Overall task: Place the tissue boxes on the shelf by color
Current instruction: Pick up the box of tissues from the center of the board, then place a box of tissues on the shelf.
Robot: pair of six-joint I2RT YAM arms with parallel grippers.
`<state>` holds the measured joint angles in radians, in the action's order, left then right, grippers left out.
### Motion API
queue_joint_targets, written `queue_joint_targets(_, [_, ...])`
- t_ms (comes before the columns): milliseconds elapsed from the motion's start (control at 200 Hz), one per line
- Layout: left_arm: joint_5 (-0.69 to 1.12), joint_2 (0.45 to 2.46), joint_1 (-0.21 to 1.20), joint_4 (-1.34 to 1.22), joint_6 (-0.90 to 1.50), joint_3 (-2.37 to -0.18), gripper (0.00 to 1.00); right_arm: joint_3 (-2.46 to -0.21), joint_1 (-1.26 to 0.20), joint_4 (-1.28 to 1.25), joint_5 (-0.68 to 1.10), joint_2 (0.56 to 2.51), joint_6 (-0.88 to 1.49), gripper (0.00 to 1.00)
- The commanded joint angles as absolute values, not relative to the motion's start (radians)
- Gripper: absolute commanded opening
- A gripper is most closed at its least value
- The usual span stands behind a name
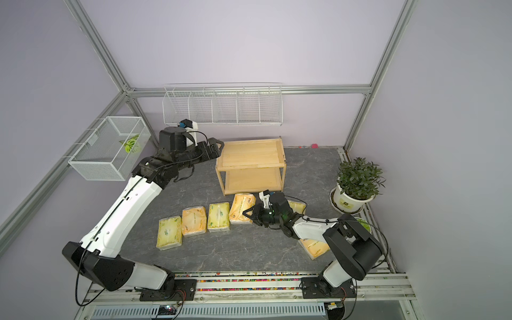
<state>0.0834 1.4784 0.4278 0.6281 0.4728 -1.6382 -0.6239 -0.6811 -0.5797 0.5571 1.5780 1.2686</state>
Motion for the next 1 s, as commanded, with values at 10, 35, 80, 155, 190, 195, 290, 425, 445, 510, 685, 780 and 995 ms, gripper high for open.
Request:
queue_joint_targets(10, [0.104,1.536,0.388,0.703,0.408,-1.663,1.0,-0.671,-0.659,-0.726,0.651,1.646,1.264,0.27])
queue_joint_targets(35, [0.108,1.543,0.383,0.701,0.403,-1.664,1.0,-0.674,-0.654,-0.762,0.662,1.668,1.274,0.27])
queue_joint_targets(80, [0.111,1.56,0.377,0.699,0.395,-1.668,1.0,-0.682,-0.641,-0.83,0.679,1.707,1.306,0.27])
queue_joint_targets(155, [0.115,1.585,0.371,0.699,0.384,-1.674,1.0,-0.69,-0.618,-0.96,0.694,1.78,1.372,0.27])
queue_joint_targets(190, [0.115,1.595,0.368,0.699,0.38,-1.675,1.0,-0.697,-0.609,-1.012,0.704,1.814,1.398,0.26])
queue_joint_targets(195, [0.113,1.596,0.368,0.699,0.379,-1.676,1.0,-0.698,-0.608,-1.019,0.705,1.818,1.402,0.26])
queue_joint_targets(290, [0.111,1.616,0.362,0.691,0.372,-1.674,1.0,-0.719,-0.59,-1.103,0.715,1.877,1.439,0.26])
queue_joint_targets(425, [0.107,1.633,0.353,0.684,0.367,-1.669,1.0,-0.75,-0.589,-1.076,0.71,1.893,1.418,0.26])
queue_joint_targets(445, [0.105,1.635,0.352,0.683,0.365,-1.669,1.0,-0.754,-0.589,-1.071,0.709,1.893,1.414,0.26])
queue_joint_targets(510, [0.104,1.642,0.349,0.675,0.367,-1.663,1.0,-0.766,-0.587,-1.056,0.704,1.897,1.405,0.26])
queue_joint_targets(685, [0.104,1.665,0.346,0.641,0.371,-1.645,1.0,-0.79,-0.568,-1.094,0.67,1.942,1.417,0.27])
queue_joint_targets(780, [0.115,1.68,0.345,0.613,0.371,-1.637,1.0,-0.814,-0.559,-1.118,0.654,1.974,1.425,0.27])
queue_joint_targets(995, [0.184,1.738,0.336,0.597,0.412,-1.642,1.0,-0.877,-0.549,-1.118,0.626,2.024,1.42,0.29])
